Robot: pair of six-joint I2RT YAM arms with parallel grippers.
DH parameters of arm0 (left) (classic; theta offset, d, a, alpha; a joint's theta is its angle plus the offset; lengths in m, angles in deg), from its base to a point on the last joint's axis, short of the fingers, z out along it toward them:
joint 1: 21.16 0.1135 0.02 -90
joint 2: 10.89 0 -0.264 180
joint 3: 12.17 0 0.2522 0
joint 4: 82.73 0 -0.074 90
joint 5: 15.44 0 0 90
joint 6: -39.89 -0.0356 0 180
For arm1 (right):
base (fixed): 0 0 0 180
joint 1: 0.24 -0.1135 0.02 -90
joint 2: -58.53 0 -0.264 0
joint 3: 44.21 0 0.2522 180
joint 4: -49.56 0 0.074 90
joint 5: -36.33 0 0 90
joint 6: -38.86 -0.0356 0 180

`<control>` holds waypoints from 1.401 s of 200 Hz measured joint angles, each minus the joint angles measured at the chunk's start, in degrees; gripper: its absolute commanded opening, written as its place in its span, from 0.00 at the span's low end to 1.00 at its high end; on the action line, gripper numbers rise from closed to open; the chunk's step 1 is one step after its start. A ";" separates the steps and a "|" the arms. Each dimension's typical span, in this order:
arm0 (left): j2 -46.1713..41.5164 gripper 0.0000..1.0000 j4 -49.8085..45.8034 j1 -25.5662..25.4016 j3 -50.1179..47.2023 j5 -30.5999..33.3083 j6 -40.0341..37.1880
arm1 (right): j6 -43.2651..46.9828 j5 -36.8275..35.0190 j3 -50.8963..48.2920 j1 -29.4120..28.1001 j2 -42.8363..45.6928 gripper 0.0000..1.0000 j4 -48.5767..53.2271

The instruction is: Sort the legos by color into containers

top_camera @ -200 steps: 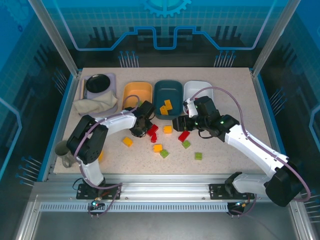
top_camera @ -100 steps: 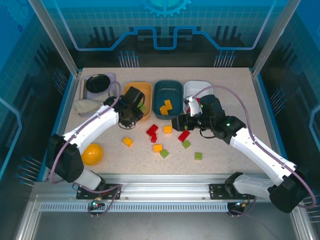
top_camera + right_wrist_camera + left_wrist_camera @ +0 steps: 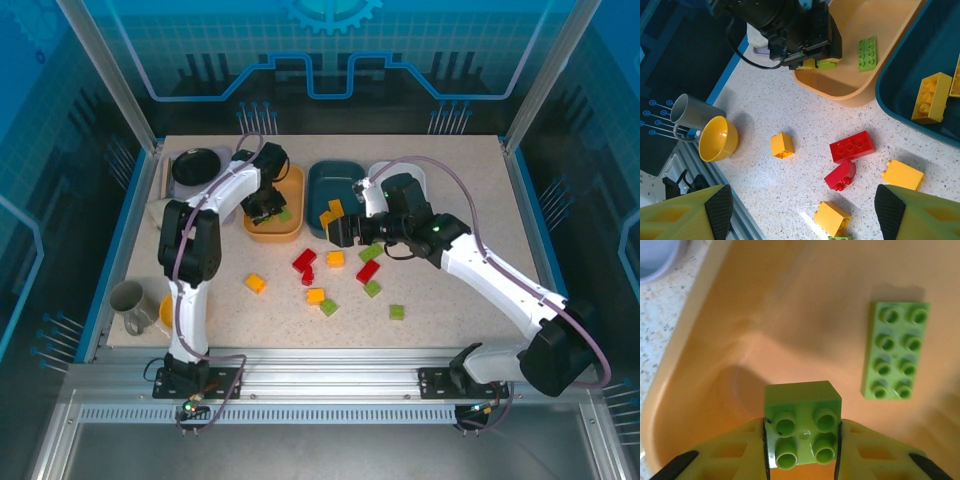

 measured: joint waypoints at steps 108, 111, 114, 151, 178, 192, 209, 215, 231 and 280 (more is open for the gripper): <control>0.90 0.61 -2.45 0.26 4.42 -2.73 -2.60 | -0.66 -10.73 0.22 -8.94 -6.80 0.72 5.57; 0.09 0.62 -2.45 0.24 4.26 -2.75 -2.60 | -0.70 -11.13 0.31 -9.57 -7.52 0.72 5.73; -0.94 0.62 -2.19 0.24 3.82 -2.75 -2.60 | -0.98 -11.69 0.42 -10.08 -8.11 0.72 5.88; -19.74 0.67 3.61 -0.39 -6.19 -3.87 -2.51 | -4.04 -16.35 3.78 -15.43 -15.65 0.64 8.87; -42.62 0.75 6.84 -1.57 -24.68 -7.72 -2.25 | -7.82 -19.28 12.68 -18.40 -24.96 0.64 10.86; -52.04 0.75 8.76 -2.38 -31.78 -10.05 -1.88 | -10.23 -20.00 15.41 -19.15 -28.68 0.63 12.04; -60.13 0.75 11.32 -3.23 -39.39 -12.68 -0.94 | -12.90 -20.55 18.32 -19.34 -32.63 0.59 14.27; -62.23 0.75 11.82 -3.41 -41.79 -13.46 -0.81 | -13.66 -20.90 19.45 -19.34 -34.07 0.58 15.17; -66.71 0.75 12.59 -3.67 -47.76 -15.23 0.24 | -16.06 -21.81 22.62 -19.34 -37.64 0.57 17.73; -75.12 0.75 12.44 -3.67 -52.65 -16.92 2.01 | -21.29 -23.37 27.56 -19.34 -43.52 0.51 23.67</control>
